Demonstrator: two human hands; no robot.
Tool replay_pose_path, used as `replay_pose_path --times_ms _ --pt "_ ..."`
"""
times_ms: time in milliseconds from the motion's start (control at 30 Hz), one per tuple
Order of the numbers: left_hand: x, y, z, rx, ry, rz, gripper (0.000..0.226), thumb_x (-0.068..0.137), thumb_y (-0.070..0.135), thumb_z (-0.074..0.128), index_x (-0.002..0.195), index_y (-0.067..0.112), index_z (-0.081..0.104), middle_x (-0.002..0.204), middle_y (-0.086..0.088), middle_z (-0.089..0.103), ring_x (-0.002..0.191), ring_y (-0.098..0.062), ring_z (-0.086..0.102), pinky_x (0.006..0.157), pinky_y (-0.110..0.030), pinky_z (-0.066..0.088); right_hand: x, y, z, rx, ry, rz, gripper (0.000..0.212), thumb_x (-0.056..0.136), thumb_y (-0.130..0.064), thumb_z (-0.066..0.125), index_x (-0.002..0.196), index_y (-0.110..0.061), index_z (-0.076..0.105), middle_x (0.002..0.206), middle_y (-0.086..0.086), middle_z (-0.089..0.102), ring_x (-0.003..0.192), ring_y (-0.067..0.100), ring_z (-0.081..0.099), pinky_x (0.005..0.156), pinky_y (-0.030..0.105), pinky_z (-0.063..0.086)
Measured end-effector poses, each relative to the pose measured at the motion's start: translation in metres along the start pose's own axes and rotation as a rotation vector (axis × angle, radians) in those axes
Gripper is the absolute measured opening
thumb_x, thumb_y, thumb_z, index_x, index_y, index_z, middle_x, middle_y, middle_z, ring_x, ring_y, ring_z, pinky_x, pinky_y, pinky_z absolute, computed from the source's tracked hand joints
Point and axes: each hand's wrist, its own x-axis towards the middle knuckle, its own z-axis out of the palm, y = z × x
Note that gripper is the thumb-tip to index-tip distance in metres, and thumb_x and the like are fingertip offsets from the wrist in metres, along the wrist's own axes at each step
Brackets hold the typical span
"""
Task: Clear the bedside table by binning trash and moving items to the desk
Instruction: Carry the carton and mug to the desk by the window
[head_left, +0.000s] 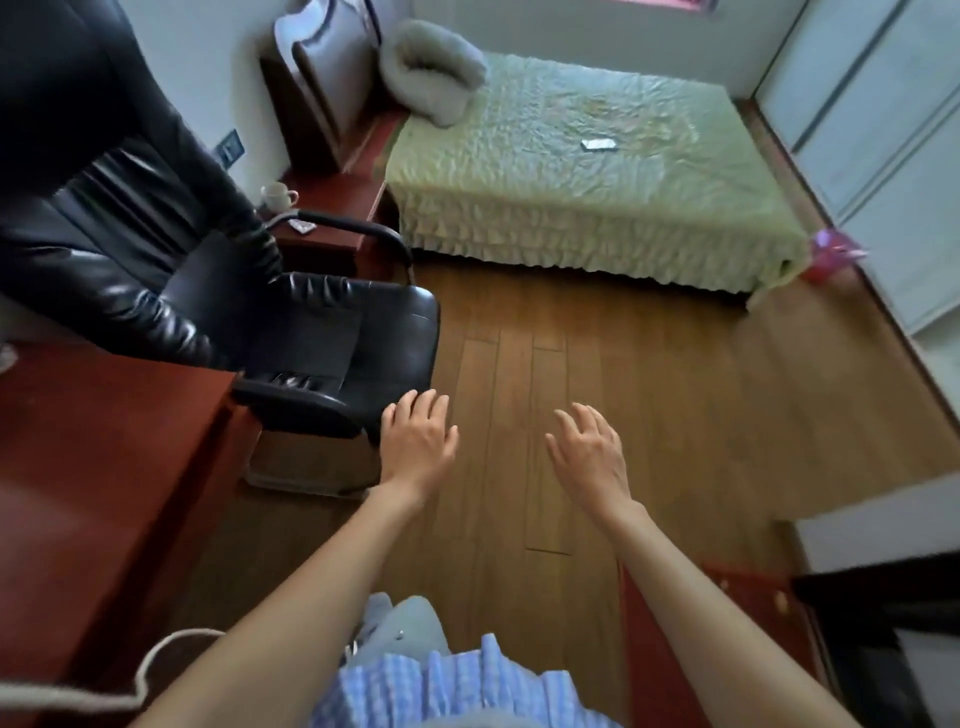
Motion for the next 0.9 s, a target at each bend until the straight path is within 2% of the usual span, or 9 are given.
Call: replay_pose_path --times_ms 200,367,700,900 --pt "0.074 0.068 0.020 -0.001 -0.033 0.148 0.045 0.087 0.030 0.060 0.127 0.010 0.056 0.133 -0.011 0.056 0.126 -0.032 0.047 0.104 -0.049 0.035 0.033 0.067 -0.026 0.009 0.026 0.155 0.045 0.097 -0.033 0.046 0.136 -0.011 0.046 0.146 0.017 0.039 0.139 0.030 0.030 0.113 0.045 0.027" --pt "0.158 0.104 0.034 -0.056 -0.005 0.173 0.046 0.089 0.030 0.057 0.130 0.009 0.053 0.136 -0.012 0.053 0.129 -0.031 0.043 0.106 -0.048 0.032 0.102 0.104 -0.045 0.006 0.058 0.202 0.045 0.097 -0.033 0.046 0.137 -0.012 0.045 0.148 0.017 0.036 0.140 0.030 0.027 0.113 0.046 0.026" --pt "0.371 0.120 0.051 -0.044 -0.012 0.252 0.050 0.089 0.033 0.056 0.132 0.009 0.050 0.138 -0.012 0.051 0.130 -0.032 0.042 0.105 -0.049 0.031 0.301 0.122 -0.082 -0.041 0.098 0.186 0.047 0.098 -0.034 0.043 0.140 -0.013 0.041 0.149 0.016 0.034 0.142 0.028 0.025 0.114 0.044 0.024" --pt "0.460 0.109 0.059 -0.015 -0.013 0.218 0.049 0.089 0.032 0.058 0.131 0.007 0.052 0.135 -0.014 0.053 0.127 -0.034 0.044 0.103 -0.050 0.033 0.404 0.127 -0.076 -0.029 0.056 0.156 0.047 0.099 -0.035 0.042 0.140 -0.013 0.041 0.150 0.015 0.034 0.142 0.027 0.023 0.115 0.044 0.023"
